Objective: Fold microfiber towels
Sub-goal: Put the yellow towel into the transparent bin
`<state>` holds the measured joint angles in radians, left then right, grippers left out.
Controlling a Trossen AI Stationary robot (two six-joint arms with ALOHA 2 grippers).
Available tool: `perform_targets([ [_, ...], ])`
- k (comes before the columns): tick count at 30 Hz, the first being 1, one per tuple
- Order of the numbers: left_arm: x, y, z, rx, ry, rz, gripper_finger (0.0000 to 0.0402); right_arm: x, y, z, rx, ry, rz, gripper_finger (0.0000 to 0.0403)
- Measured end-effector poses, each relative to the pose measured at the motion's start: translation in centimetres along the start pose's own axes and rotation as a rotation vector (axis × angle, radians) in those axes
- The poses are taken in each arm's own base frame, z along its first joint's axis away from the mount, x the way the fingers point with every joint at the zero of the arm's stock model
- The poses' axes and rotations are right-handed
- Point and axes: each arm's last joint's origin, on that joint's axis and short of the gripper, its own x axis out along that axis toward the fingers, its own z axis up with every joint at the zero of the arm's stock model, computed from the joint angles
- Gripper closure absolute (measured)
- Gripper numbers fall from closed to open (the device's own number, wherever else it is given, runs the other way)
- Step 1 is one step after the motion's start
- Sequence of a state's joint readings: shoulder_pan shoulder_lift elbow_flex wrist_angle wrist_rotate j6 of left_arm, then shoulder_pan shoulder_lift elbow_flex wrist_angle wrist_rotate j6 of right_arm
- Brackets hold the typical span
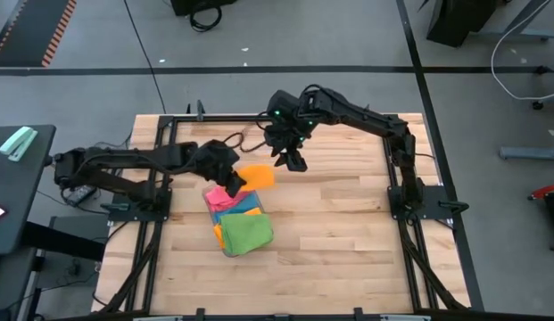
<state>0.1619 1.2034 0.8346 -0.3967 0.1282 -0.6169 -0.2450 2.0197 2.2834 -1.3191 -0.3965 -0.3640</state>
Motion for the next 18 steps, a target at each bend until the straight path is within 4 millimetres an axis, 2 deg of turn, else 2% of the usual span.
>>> perform_targets([
  [4,-1.5,0.4,-1.1,-0.084,-0.048,-0.023,0.0356,-0.1,-0.1,-0.1,0.006,0.007,0.005,0.0235],
  [9,-3.1,0.7,-3.0,-0.144,-0.096,0.015,0.0368,0.1,0.1,0.2,-0.015,-0.017,0.015,0.0238],
  [14,-2.4,1.8,-5.8,-0.231,-0.048,0.057,0.0354,0.1,0.1,0.3,-0.018,-0.026,0.015,0.0238],
  [18,-2.0,2.0,-6.8,-0.249,-0.048,0.082,0.0345,0.1,0.1,0.4,-0.022,-0.036,0.013,0.0238],
])
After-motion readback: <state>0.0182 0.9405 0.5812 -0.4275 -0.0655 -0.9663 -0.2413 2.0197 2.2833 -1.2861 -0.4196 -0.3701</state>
